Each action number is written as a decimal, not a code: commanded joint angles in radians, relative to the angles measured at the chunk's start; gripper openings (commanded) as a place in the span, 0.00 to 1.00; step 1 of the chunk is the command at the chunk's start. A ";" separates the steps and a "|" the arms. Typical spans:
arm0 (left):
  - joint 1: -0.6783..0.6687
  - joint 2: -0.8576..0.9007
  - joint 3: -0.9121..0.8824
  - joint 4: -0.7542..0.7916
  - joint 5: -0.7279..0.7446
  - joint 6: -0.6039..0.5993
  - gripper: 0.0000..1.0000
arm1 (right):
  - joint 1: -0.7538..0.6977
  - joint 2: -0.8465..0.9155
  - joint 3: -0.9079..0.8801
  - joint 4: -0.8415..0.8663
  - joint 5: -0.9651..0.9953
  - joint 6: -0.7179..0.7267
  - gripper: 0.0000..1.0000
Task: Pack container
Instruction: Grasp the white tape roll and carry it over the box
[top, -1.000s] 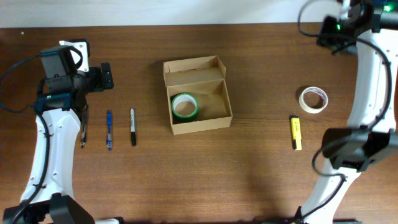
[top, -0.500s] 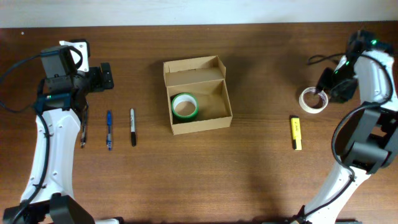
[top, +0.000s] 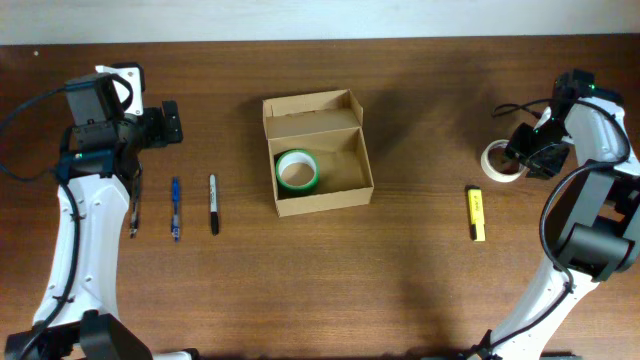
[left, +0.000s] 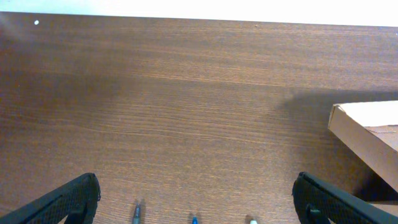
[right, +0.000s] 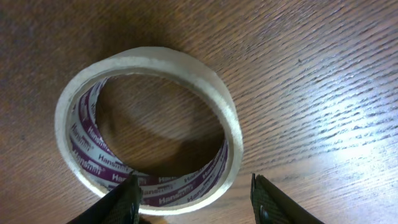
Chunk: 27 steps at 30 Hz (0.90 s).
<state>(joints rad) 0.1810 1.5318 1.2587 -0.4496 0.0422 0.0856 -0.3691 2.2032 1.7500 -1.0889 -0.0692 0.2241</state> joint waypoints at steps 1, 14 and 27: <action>0.005 0.007 0.021 0.000 0.011 -0.009 0.99 | -0.013 -0.021 -0.029 0.020 0.005 -0.006 0.57; 0.005 0.007 0.021 0.000 0.011 -0.009 0.99 | -0.045 -0.021 -0.111 0.114 0.008 -0.006 0.04; 0.005 0.007 0.021 0.000 0.011 -0.009 0.99 | 0.043 -0.248 0.054 -0.007 -0.286 -0.180 0.04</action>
<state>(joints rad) 0.1810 1.5318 1.2587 -0.4496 0.0422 0.0856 -0.3870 2.1384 1.6966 -1.0748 -0.2298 0.1310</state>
